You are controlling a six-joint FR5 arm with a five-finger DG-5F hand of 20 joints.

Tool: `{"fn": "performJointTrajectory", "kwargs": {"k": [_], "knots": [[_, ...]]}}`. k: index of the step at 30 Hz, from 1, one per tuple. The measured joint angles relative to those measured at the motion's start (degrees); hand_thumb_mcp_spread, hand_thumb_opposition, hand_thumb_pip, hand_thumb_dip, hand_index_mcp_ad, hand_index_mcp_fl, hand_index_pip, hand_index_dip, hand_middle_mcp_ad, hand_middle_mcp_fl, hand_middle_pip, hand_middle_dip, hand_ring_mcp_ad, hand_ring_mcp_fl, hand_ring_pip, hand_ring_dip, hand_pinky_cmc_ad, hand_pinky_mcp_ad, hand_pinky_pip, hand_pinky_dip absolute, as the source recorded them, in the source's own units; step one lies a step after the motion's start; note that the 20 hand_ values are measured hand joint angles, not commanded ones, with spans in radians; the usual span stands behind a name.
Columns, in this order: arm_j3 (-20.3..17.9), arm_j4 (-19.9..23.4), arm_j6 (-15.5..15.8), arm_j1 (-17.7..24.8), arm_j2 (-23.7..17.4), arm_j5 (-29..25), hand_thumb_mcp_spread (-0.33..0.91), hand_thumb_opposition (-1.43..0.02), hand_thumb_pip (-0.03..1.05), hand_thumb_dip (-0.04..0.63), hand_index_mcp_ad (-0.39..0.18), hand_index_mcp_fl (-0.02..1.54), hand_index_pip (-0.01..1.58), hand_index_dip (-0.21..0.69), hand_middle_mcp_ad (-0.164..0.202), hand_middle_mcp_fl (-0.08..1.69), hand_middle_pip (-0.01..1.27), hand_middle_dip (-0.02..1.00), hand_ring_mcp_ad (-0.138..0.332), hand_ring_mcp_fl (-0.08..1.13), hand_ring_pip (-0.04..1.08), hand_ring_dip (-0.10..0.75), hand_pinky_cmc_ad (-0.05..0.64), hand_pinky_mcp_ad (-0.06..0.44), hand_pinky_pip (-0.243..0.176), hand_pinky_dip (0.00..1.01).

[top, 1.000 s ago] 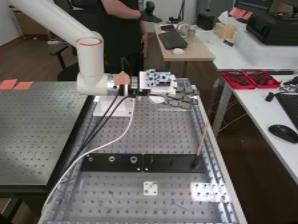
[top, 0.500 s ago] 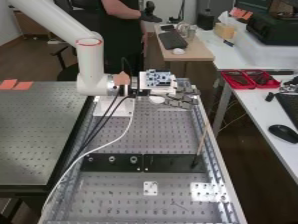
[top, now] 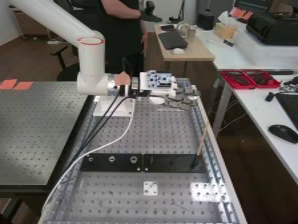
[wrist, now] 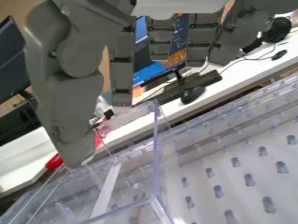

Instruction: Grab the drill bit and place it in the clear container

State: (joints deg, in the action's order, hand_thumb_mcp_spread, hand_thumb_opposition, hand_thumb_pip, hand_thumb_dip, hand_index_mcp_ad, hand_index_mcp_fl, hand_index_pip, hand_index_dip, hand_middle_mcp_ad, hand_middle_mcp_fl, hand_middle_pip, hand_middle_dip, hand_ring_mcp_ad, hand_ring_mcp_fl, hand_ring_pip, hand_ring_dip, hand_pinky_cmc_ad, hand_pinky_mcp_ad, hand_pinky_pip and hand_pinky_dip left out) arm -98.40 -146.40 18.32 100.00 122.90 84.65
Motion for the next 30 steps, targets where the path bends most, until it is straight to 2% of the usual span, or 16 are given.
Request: {"fn": "performJointTrajectory", "kwargs": {"k": [2,3,11,18,24,27,29,30], "knots": [[-0.06,0.03,0.05,-0.05,-0.08,0.32,0.52,-0.84,0.37,0.222,-0.131,0.36,0.32,0.244,0.051,-0.07,0.14,0.05,0.164,0.05,0.11,-0.035,0.251,0.133,-0.051,0.19],[-0.07,0.01,0.08,-0.06,-0.12,0.35,0.52,-0.82,0.38,0.223,-0.122,0.36,0.31,0.243,0.051,-0.07,0.14,0.05,0.162,0.05,0.11,-0.035,0.229,0.129,-0.051,0.19],[-0.87,0.59,0.32,-0.29,-1.92,0.15,0.5,-0.81,0.39,0.223,-0.119,0.32,0.25,0.246,0.051,-0.07,0.14,0.05,0.162,0.03,0.11,-0.031,0.213,0.129,-0.059,0.18],[-2.13,-0.03,3.5,-1.72,-8.64,0.73,0.5,-0.77,0.35,0.227,-0.115,0.32,0.17,0.246,0.049,-0.07,0.14,0.05,0.164,0.03,0.11,-0.035,0.211,0.133,-0.059,0.18],[-2.94,-4.55,8.41,-3.46,-15.72,2.11,0.5,-0.76,0.29,0.213,-0.103,0.34,0.14,0.288,0.051,-0.03,0.14,0.08,0.166,0.03,0.11,-0.031,0.211,0.131,-0.063,0.18],[-2.59,-9.47,11.58,-4.34,-18.96,3.05,0.49,-0.76,0.29,0.197,-0.101,0.34,0.1,0.312,0.051,-0.05,0.14,0.08,0.166,0.03,0.11,-0.031,0.215,0.134,-0.063,0.18],[-1.8,-14.65,15.2,-5.05,-21.51,3.71,0.47,-0.75,0.27,0.18,-0.089,0.34,0.1,0.321,0.051,-0.04,0.14,0.08,0.166,0.03,0.11,-0.035,0.215,0.131,-0.063,0.18],[-1.59,-15.77,16.01,-5.19,-22.05,3.8,0.47,-0.74,0.27,0.175,-0.087,0.34,0.1,0.328,0.051,-0.04,0.14,0.08,0.166,0.03,0.11,-0.035,0.215,0.134,-0.063,0.18]]}}
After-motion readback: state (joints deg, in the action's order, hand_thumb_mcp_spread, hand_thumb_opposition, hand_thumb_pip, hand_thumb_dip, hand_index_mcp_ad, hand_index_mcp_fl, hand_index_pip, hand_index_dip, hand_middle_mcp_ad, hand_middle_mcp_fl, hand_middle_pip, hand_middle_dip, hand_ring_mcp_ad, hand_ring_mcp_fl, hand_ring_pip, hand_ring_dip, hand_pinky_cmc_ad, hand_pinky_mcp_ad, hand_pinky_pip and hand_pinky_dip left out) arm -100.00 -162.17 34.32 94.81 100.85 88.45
